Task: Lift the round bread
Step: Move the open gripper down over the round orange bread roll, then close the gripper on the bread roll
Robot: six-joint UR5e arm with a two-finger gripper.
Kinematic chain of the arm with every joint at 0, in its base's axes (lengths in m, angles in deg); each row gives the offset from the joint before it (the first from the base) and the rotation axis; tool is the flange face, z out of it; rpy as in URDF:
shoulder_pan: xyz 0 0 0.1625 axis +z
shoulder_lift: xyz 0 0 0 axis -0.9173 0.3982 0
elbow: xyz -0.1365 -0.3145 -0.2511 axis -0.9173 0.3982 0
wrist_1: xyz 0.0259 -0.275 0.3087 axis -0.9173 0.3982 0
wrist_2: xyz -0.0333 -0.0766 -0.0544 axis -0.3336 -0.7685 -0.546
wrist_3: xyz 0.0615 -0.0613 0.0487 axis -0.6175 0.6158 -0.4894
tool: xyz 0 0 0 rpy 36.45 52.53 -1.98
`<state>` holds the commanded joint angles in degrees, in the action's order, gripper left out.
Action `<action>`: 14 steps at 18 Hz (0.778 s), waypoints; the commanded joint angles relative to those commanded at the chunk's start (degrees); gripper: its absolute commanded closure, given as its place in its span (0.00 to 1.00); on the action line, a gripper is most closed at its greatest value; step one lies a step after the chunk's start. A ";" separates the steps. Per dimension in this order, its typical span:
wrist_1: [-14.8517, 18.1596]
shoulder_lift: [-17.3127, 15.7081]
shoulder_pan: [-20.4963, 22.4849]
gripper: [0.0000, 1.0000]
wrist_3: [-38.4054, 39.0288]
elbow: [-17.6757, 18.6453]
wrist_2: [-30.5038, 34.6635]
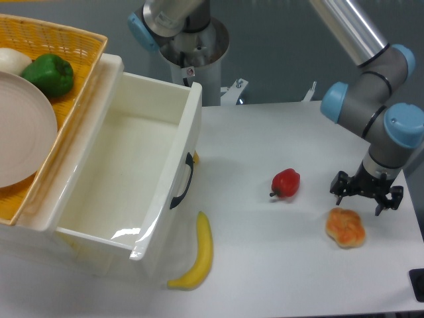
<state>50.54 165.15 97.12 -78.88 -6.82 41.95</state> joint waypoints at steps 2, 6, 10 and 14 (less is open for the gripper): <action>-0.44 0.27 -0.09 0.00 0.09 0.00 -0.18; -1.67 1.06 -0.44 0.00 0.53 -0.18 -0.35; -2.98 1.67 -0.97 0.08 2.37 -0.26 -0.27; -4.22 1.94 -1.41 0.70 3.25 -0.35 -0.26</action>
<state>46.32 167.09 95.71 -75.62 -7.17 41.69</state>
